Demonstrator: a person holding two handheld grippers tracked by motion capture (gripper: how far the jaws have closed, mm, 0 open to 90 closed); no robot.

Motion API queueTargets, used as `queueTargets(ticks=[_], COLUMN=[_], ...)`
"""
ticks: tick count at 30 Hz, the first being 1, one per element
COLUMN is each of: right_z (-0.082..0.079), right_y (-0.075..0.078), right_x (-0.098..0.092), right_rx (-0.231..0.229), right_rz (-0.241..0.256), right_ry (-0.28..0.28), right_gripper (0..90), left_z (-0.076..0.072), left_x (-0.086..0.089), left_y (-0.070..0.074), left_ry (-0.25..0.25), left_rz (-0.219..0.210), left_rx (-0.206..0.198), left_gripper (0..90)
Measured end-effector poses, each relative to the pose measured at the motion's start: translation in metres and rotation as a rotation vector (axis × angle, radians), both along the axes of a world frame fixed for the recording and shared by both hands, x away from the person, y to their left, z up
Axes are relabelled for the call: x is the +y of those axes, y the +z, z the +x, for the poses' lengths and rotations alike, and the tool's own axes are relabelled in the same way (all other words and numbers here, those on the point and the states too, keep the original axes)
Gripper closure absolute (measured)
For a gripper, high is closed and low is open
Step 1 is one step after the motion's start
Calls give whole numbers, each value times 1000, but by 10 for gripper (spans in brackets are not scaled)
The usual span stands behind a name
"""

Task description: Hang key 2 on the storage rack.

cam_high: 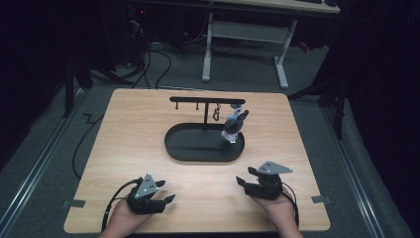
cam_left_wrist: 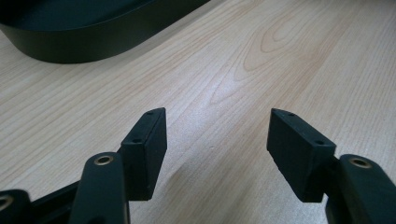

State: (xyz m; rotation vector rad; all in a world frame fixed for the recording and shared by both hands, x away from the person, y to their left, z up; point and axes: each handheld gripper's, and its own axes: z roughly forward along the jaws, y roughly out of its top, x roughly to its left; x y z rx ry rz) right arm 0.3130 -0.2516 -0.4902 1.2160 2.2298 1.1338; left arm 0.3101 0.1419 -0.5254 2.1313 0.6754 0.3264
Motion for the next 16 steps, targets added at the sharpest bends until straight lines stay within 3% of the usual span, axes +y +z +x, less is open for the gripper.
queueTargets(ticks=[3, 5, 7, 10, 13, 16], right_z=[-18, -25, -31, -31, -29, -29], right_y=[-21, -25, -26, -30, -29, -31], right_x=[-6, -10, -18, -24, -24, -21], right_rx=[-8, 0, -20, 9, -13, -6], right_rz=[-13, -38, -43, -8, -19, -15], right_ry=[-35, -44, -72, -101, -105, -103], right_gripper=[332, 291, 248, 232, 233, 233], left_z=[0, 0, -1, -1, -1, -2], left_x=[-1, -2, -3, -5, -7, -6], left_y=[-1, -1, -1, -1, -1, -1], left_ry=[0, -1, -3, -6, -8, -9], left_rz=[-2, -9, -6, -2, 1, -2], left_rx=[11, 16, 14, 16, 14, 15], left_gripper=[386, 386, 386, 386, 385, 384])
